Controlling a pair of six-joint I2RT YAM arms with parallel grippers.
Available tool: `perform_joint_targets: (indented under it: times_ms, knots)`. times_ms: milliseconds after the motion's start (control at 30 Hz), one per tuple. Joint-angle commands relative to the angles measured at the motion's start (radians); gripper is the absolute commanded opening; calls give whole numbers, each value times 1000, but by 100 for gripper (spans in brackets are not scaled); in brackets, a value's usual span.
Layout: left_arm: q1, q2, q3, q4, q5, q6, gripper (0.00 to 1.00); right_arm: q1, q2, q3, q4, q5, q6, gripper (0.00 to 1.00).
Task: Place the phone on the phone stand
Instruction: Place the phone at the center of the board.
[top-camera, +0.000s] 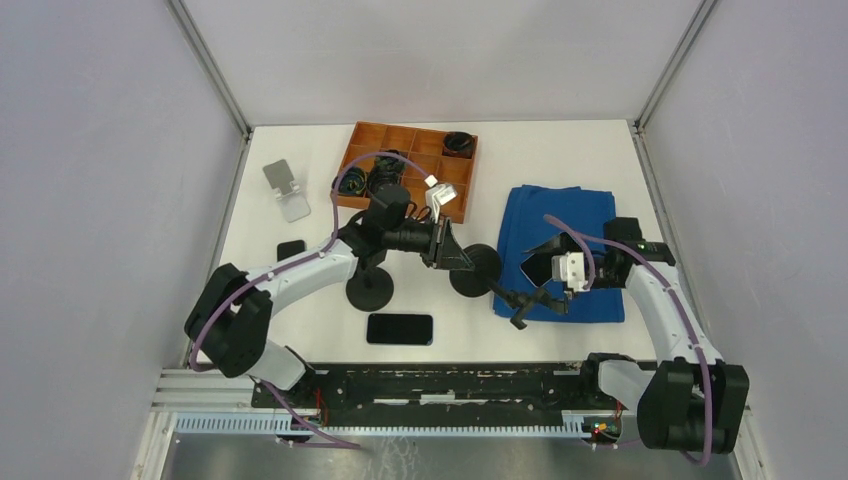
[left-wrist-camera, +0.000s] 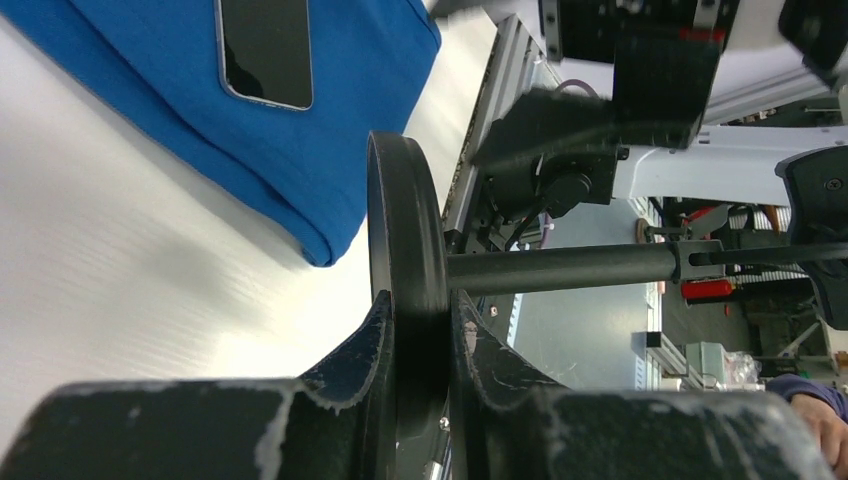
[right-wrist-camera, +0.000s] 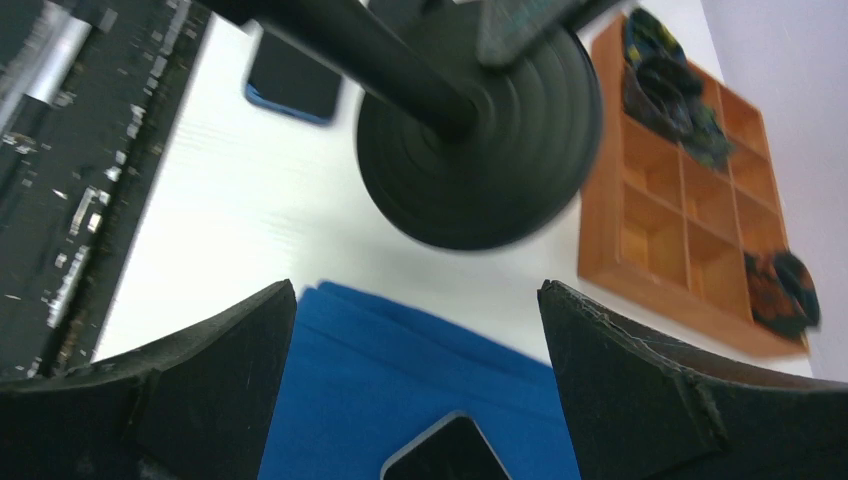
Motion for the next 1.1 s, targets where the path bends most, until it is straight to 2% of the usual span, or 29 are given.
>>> perform_joint_targets:
  times_ms: [0,200,467,600,733,867,967,1067]
  knots:
    - [2,34,79,64,109,-1,2,66,7,28,-185,-139,-245,98]
    - [9,76,85,177,169,-90,2,137,-14,29,-185,-208,-271,96]
    - [4,126,66,373,224,-245,2,226,33,58,-187,-248,-256,79]
    - [-6,140,61,405,229,-270,2,252,50,70,-186,-249,-242,64]
    - [-11,150,52,439,229,-292,2,259,52,73,-187,-248,-240,40]
    - [-13,161,49,460,224,-309,3,266,50,74,-185,-248,-234,24]
    - [-14,165,45,469,209,-321,11,270,49,73,-186,-248,-231,14]
    - [-14,152,31,471,183,-322,21,271,47,71,-185,-248,-225,8]
